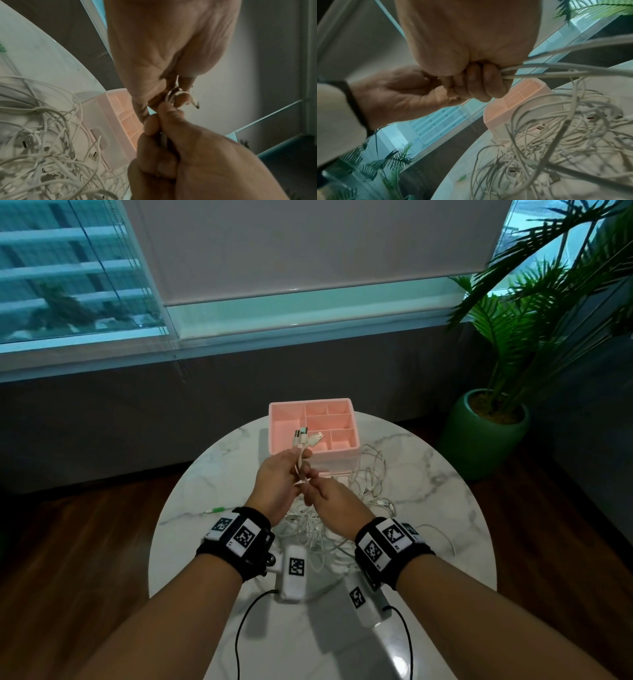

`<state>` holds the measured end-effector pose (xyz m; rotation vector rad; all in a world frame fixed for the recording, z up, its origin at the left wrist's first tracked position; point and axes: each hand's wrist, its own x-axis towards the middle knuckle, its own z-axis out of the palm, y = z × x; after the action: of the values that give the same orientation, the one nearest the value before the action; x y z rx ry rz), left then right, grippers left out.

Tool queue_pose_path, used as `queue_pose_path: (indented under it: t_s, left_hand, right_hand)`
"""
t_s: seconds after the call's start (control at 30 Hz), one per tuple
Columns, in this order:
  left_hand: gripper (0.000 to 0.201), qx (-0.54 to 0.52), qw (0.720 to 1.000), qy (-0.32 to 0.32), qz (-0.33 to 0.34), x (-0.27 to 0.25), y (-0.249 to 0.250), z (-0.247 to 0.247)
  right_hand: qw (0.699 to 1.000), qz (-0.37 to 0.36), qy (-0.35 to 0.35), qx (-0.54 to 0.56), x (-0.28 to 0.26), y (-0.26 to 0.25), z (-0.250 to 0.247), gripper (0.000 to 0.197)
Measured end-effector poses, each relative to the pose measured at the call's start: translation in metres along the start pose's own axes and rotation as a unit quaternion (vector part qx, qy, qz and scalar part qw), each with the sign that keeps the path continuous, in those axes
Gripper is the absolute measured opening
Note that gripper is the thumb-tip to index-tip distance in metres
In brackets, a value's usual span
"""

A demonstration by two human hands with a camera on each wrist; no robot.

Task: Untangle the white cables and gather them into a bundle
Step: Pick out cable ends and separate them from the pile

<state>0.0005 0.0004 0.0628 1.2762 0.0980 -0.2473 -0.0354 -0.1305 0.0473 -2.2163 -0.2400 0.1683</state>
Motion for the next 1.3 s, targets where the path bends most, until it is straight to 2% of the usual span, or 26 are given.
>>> queue_pose_path:
  t_s: [0.07, 0.17, 0.3, 0.43, 0.6, 0.7, 0.8, 0.83, 0.9, 0.97, 1.03, 1.1, 1.2, 1.3]
  left_hand:
    - [0.03, 0.011, 0.999, 0.031, 0.009, 0.004, -0.005, -0.001]
    - [0.031, -0.029, 0.998, 0.055, 0.014, 0.006, -0.007, -0.002]
    - [0.032, -0.104, 0.989, 0.105, 0.021, 0.012, 0.004, -0.018]
    - [0.034, -0.1, 0.986, 0.134, 0.018, 0.017, 0.001, -0.033]
    - [0.03, -0.098, 0.978, 0.182, 0.023, 0.027, 0.008, -0.052]
    - [0.032, -0.094, 0.98, 0.174, 0.017, 0.031, 0.008, -0.051]
    - [0.033, -0.066, 0.986, 0.154, 0.016, 0.03, 0.002, -0.043]
    - [0.034, -0.059, 0.987, 0.147, 0.017, 0.029, 0.001, -0.041]
    - [0.034, -0.054, 0.989, 0.139, 0.017, 0.029, -0.002, -0.041]
    - [0.034, -0.05, 0.989, 0.136, 0.016, 0.03, -0.003, -0.041]
    - [0.034, -0.045, 0.99, 0.132, 0.016, 0.03, -0.003, -0.039]
    - [0.035, -0.039, 0.991, 0.129, 0.015, 0.029, -0.003, -0.036]
    - [0.035, -0.039, 0.991, 0.126, 0.014, 0.029, -0.007, -0.031]
    - [0.034, -0.04, 0.991, 0.124, 0.012, 0.031, -0.009, -0.026]
  right_hand:
    - [1.0, -0.006, -0.011, 0.004, 0.001, 0.001, 0.008, 0.03]
    - [0.999, -0.025, -0.029, -0.017, -0.002, 0.009, 0.015, 0.029]
    - [0.992, -0.018, -0.083, -0.094, -0.02, 0.045, 0.011, 0.032]
    - [0.981, -0.005, -0.131, -0.143, -0.037, 0.078, -0.006, 0.035]
    - [0.974, 0.106, -0.128, -0.153, -0.057, 0.129, -0.047, 0.029]
    - [0.97, 0.162, -0.103, -0.146, -0.058, 0.142, -0.07, 0.032]
    - [0.975, 0.185, -0.069, -0.101, -0.052, 0.146, -0.092, 0.035]
    - [0.976, 0.196, -0.073, -0.066, -0.049, 0.147, -0.098, 0.035]
    - [0.967, 0.221, -0.126, -0.006, -0.045, 0.148, -0.109, 0.035]
    - [0.951, 0.252, -0.182, 0.0, -0.04, 0.15, -0.12, 0.037]
    - [0.948, 0.277, -0.152, 0.028, -0.037, 0.153, -0.129, 0.041]
    - [0.957, 0.28, -0.067, 0.045, -0.03, 0.158, -0.136, 0.042]
    - [0.971, 0.234, 0.016, -0.048, -0.013, 0.166, -0.135, 0.028]
    - [0.975, 0.183, 0.056, -0.112, 0.009, 0.164, -0.125, 0.014]
